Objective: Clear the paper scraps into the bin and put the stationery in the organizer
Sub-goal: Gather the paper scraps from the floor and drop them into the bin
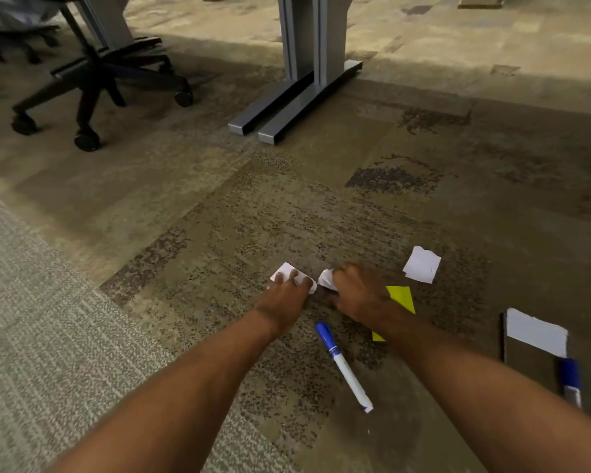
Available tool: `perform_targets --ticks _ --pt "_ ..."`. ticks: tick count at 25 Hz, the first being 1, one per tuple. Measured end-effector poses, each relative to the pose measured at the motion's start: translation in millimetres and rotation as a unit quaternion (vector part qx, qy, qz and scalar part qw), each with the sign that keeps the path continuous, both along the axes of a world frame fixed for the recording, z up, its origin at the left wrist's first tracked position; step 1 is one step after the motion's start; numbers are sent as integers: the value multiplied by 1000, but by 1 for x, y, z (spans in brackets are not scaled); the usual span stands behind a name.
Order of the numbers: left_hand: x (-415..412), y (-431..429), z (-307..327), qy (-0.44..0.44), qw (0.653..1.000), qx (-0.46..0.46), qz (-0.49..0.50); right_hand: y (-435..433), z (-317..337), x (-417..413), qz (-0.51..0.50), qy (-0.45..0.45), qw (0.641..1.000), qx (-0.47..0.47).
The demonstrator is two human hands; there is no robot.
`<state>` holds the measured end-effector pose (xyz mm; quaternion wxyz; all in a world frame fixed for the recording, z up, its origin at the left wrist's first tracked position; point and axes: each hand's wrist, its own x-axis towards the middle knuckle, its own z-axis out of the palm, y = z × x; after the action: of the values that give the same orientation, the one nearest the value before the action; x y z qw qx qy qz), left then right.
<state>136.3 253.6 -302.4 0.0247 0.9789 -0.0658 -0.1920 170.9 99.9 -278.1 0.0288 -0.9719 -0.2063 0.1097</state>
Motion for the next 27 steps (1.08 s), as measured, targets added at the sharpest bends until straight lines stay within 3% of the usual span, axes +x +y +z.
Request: perform_targets --ticks 7,10,15,18,23,27 --pt "-10 -16 1 -24 995 97 -14 -54 21 2 -44 -41 998 0" --pt "-7 -16 7 -131 991 10 -7 -114 30 1 -115 -57 992 17" --pt "31 -80 36 -230 968 -89 -50 -219 29 -16 -196 -67 974 -87" --pt "59 -140 45 -185 980 -68 -22 -253 12 -29 -212 -52 970 -104" --pt "68 -201 20 -148 981 -79 -94 -275 -14 -44 -180 52 982 -17" --pt "71 -223 -4 -95 988 -93 -78 -284 -20 -45 -172 43 984 17"
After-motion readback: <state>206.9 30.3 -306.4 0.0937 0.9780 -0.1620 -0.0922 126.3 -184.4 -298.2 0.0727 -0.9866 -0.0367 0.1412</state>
